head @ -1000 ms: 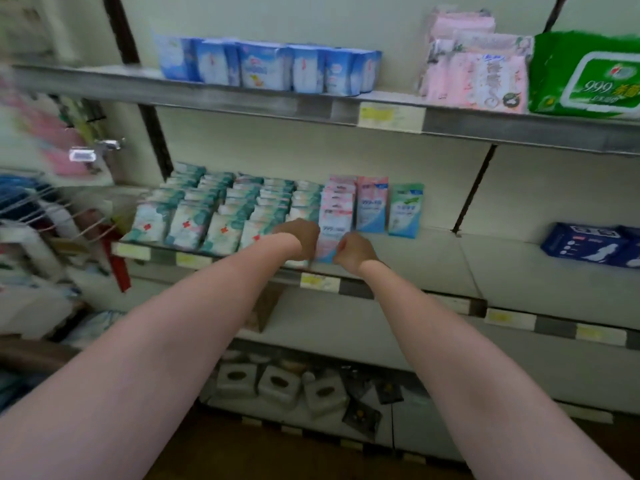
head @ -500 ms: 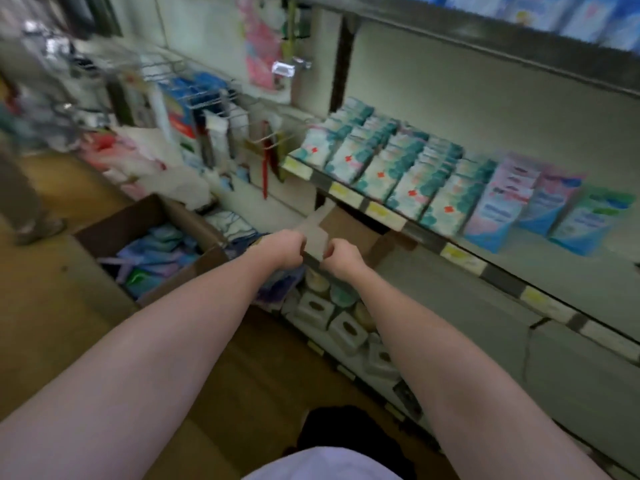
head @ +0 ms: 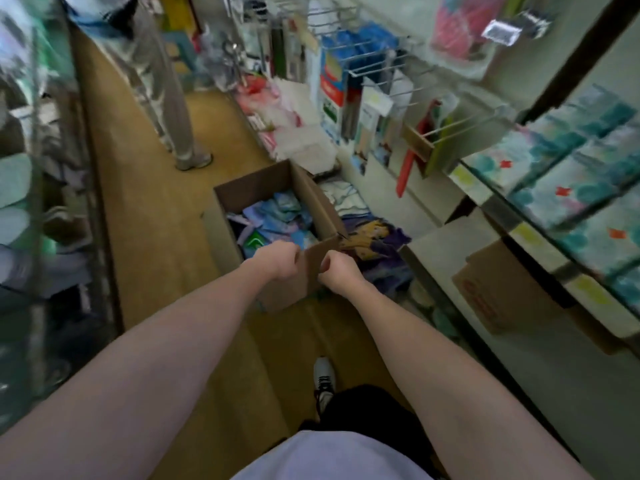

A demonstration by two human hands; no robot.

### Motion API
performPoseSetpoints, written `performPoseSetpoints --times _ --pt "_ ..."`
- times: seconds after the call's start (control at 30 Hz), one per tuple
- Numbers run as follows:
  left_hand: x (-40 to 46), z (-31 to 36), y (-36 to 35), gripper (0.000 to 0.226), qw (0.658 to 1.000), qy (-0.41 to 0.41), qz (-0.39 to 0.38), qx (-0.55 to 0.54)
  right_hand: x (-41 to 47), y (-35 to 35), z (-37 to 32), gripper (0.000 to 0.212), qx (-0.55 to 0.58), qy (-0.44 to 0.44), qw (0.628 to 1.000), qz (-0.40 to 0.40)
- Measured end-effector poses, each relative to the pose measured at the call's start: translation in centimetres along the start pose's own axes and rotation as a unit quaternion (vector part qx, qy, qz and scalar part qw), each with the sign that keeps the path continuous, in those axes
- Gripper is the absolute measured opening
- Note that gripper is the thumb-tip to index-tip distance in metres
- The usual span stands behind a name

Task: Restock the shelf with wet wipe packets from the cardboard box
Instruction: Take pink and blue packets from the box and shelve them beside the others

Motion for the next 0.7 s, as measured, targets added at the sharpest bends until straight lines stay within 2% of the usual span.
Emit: performPoseSetpoints --times 0.07,0.17,0.27,0.33,0.47,0.7 --pt "1.5 -2.0 0.4 0.011 1.0 0.023 -0.012 -0.008 2.8 -0.6 -1.2 0.01 0.006 -0.004 1.0 -0.001" --pt "3.8 -4.6 1.0 0.026 0.999 0.048 -0.016 -0.019 6.3 -1.5 -2.7 0.008 0.02 -0.013 1.0 -0.005" --pt "5.6 -7.2 1.1 0.01 0.996 0.079 -0.027 -0.029 9.2 -2.5 -3.9 0.004 0.019 0.0 1.0 -0.022" --pt "6.6 -8.6 1.3 0.009 0.995 0.089 -0.032 -0.04 10.9 -3.0 -4.6 0.006 0.015 0.004 0.999 -0.034" --pt "8.7 -11.7 1.1 0.019 0.992 0.095 -0.049 -0.063 14.1 -4.1 -6.0 0.007 0.008 -0.013 0.998 -0.062" --pt "14.0 -17.9 0.7 0.017 0.992 0.058 -0.097 -0.052 19.8 -6.3 -9.3 0.011 0.007 -0.076 0.995 -0.067"
Point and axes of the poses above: each hand's wrist, its own x-axis towards the middle knuckle, its own y-axis out of the back of the hand, z = x × y, the point moved 5 cm from there along x, towards the middle knuckle, and after that the axes turned 7 degrees about -y, right-handed, at the moved point
